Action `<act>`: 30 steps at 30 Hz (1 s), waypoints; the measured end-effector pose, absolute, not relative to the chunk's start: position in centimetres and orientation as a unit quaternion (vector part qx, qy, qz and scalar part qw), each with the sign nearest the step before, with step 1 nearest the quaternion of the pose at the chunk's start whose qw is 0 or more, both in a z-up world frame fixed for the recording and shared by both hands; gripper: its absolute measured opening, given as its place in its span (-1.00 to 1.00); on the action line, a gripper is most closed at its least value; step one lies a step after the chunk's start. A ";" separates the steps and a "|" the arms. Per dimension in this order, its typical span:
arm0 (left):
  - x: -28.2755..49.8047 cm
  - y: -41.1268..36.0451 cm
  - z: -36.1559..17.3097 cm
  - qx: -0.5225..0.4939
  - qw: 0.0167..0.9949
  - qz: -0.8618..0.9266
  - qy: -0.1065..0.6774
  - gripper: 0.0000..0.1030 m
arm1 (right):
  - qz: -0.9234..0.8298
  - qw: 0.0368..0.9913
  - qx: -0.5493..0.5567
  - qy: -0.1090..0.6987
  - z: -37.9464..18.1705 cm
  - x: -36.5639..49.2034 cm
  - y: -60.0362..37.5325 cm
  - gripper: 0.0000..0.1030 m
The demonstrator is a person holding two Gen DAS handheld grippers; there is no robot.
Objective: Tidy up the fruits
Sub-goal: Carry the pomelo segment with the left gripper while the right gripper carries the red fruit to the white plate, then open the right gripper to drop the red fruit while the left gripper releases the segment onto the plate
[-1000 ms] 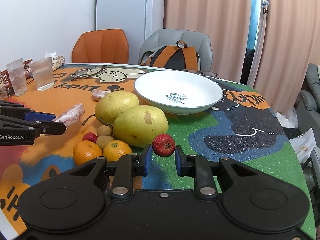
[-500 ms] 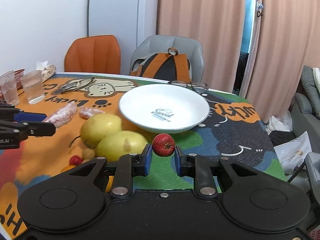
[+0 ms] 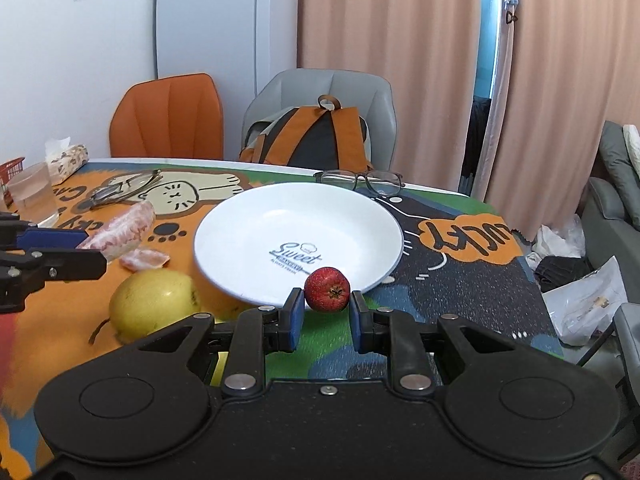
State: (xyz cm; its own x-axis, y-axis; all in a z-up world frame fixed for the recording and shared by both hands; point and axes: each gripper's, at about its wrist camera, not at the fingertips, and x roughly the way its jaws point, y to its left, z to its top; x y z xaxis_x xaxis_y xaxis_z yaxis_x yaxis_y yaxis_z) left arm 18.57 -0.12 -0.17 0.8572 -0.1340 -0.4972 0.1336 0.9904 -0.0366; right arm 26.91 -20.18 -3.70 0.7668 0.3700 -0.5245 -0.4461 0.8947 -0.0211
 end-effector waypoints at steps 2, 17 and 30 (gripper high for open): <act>19.2 -0.3 0.0 -0.002 0.963 -0.074 0.258 -0.44 | 0.218 0.937 -0.068 0.266 -3.6 27.6 -20.2 -0.57; 25.4 -1.9 -0.1 0.000 0.961 -0.097 0.260 -0.44 | 0.219 0.930 -0.056 0.291 -4.9 33.4 -18.3 -0.57; 28.3 -2.0 -1.6 -0.001 0.955 -0.091 0.281 -0.43 | 0.213 0.924 -0.090 0.306 -6.6 34.6 -16.3 -0.56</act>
